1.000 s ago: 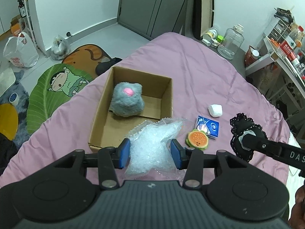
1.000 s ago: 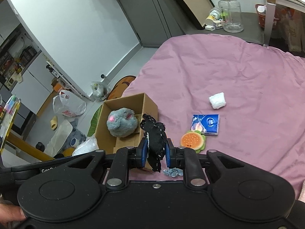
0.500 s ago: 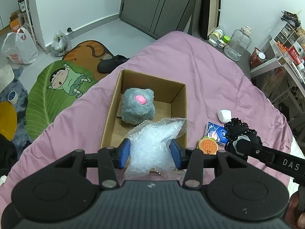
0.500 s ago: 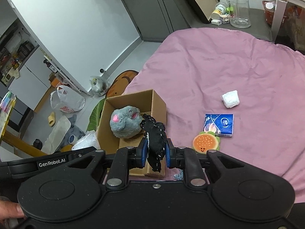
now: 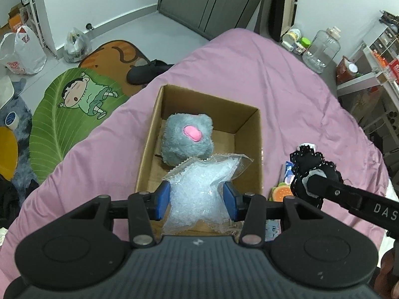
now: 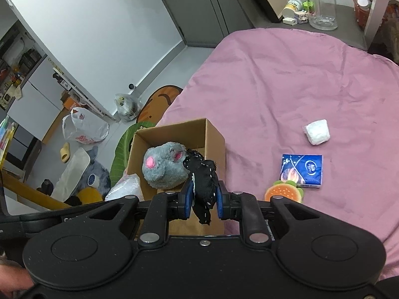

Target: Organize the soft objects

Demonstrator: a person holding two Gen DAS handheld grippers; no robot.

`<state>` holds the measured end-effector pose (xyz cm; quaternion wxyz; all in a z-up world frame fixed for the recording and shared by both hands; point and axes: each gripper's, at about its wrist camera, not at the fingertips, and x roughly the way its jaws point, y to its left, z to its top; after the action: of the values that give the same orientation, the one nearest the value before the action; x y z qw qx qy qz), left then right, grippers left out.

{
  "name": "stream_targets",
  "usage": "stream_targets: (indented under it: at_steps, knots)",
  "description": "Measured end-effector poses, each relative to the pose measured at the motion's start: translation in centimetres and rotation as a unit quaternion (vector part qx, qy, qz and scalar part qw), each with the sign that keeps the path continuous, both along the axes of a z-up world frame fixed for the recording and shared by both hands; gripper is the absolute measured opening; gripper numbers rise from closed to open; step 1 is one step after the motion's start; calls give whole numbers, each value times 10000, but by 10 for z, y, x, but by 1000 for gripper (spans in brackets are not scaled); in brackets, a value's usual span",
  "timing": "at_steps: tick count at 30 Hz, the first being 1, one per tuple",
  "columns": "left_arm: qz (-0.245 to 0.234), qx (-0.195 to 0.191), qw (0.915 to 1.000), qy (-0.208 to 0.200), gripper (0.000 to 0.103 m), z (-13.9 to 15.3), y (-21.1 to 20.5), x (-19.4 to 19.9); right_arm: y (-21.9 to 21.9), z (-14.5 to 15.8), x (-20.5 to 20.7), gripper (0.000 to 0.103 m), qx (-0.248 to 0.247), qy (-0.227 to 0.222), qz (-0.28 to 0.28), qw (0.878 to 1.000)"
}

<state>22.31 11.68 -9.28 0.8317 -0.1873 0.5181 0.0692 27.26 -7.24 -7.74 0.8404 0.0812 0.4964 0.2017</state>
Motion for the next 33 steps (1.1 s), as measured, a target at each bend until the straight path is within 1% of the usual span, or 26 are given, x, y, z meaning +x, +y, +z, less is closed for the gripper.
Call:
stream_targets:
  at_steps: [5, 12, 20, 27, 32, 33]
  knots:
    - [80, 38, 9998, 194, 46, -13, 6, 11, 10, -5, 11, 19, -14, 48, 122, 9999]
    - [102, 96, 9993, 355, 46, -25, 10, 25, 22, -12, 29, 19, 22, 116, 223, 9997]
    - [189, 305, 9977, 581, 49, -34, 15, 36, 32, -21, 43, 20, 80, 225, 306, 9992]
    - [247, 223, 9975, 616, 49, -32, 24, 38, 42, -26, 52, 20, 74, 294, 373, 9988]
    - [249, 221, 9979, 556, 50, -25, 23, 38, 47, -24, 57, 20, 115, 238, 402, 9988]
    - [258, 227, 9979, 541, 50, -23, 23, 38, 49, -23, 58, 24, 129, 208, 412, 9988]
